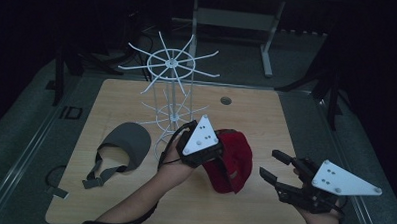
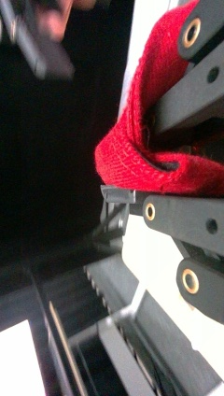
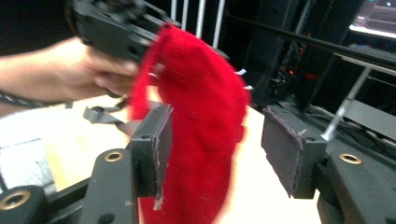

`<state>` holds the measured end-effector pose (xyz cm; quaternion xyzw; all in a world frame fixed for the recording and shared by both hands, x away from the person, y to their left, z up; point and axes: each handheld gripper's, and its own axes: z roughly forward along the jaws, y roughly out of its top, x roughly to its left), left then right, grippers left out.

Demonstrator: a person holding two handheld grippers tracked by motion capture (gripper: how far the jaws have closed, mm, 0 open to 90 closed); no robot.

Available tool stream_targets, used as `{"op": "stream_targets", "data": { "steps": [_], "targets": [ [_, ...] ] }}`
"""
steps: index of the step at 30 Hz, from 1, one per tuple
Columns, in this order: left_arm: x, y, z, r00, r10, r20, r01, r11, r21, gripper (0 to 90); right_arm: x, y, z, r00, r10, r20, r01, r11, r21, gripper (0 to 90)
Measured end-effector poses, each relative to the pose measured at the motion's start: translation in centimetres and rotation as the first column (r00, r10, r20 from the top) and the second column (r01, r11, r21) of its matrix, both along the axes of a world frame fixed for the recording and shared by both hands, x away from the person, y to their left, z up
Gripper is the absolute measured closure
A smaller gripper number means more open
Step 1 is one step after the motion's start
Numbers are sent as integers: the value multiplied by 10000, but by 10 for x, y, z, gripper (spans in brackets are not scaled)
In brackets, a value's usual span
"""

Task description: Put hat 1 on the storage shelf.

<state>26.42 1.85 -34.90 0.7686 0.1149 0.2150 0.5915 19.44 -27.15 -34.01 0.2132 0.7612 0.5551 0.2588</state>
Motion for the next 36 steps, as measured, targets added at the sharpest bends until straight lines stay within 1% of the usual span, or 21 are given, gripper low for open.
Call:
{"op": "stream_targets", "data": {
  "steps": [2,4,5,7,8,10,11,12,13,14,15,17,18,20,21,23,24,28,33,34,36],
  "targets": [
    [2,6,1,9995,-303,-8,303,9994,175,850,6,0,-1,9999,154,-62,-155,9998,-132,454],
    [2,12,2,9973,-729,102,728,9973,111,850,10,3,-4,9992,333,-233,-338,9992,-193,464],
    [3,13,3,9974,-711,68,710,9973,184,850,13,6,-5,9982,515,-314,-523,9983,-259,464],
    [3,16,5,9961,-887,19,887,9960,97,849,14,12,-6,9972,672,-340,-685,9970,-361,465],
    [3,17,6,9951,-993,-30,993,9950,54,849,15,17,-7,9957,897,-244,-910,9943,-550,472],
    [1,16,7,9917,-1284,42,1285,9917,-83,849,15,20,-7,9950,977,-202,-988,9932,-619,475],
    [0,15,8,9902,-1398,18,1398,9901,-100,849,15,23,-7,9943,1063,-72,-1066,9912,-780,484],
    [-1,14,8,9897,-1431,78,1432,9897,-86,849,16,25,-6,9940,1089,22,-1083,9902,-881,524],
    [-3,13,9,9875,-1577,50,1578,9874,-81,849,16,27,-6,9928,1195,37,-1187,9888,-910,527],
    [-4,12,9,9868,-1620,37,1621,9868,-57,848,15,28,-6,9909,1331,214,-1304,9865,-991,545],
    [-5,11,10,9874,-1577,101,1577,9875,33,848,15,29,-5,9907,1312,348,-1270,9865,-1030,584],
    [-5,10,11,9863,-1649,78,1648,9863,79,848,16,30,-5,9888,1445,363,-1397,9839,-1110,632],
    [-5,10,11,9867,-1622,58,1622,9867,80,848,16,31,-5,9885,1459,407,-1403,9831,-1177,699],
    [-2,10,10,9858,-1677,-53,1677,9858,-9,848,16,32,-6,9872,1550,382,-1490,9807,-1265,753],
    [-1,11,10,9869,-1610,-88,1609,9870,-29,848,16,33,-6,9871,1552,388,-1491,9804,-1286,821],
    [2,13,8,9860,-1661,-163,1658,9860,-153,848,18,33,-7,9897,1393,336,-1347,9844,-1134,877],
    [3,14,7,9867,-1620,-160,1618,9868,-117,847,18,33,-7,9895,1418,276,-1384,9853,-998,882],
    [8,16,2,9872,-1556,-353,1556,9878,-42,845,20,32,-4,9940,1061,264,-1043,9925,-631,889],
    [7,13,-3,9822,-1843,-375,1847,9828,75,841,20,28,0,9983,555,182,-550,9980,-301,892],
    [6,12,-3,9828,-1823,-310,1828,9831,137,834,20,27,1,9988,450,176,-445,9987,-250,892],
    [4,11,-3,9824,-1835,-358,1842,9827,182,769,20,25,2,9994,310,155,-307,9993,-199,891]
  ]
}}
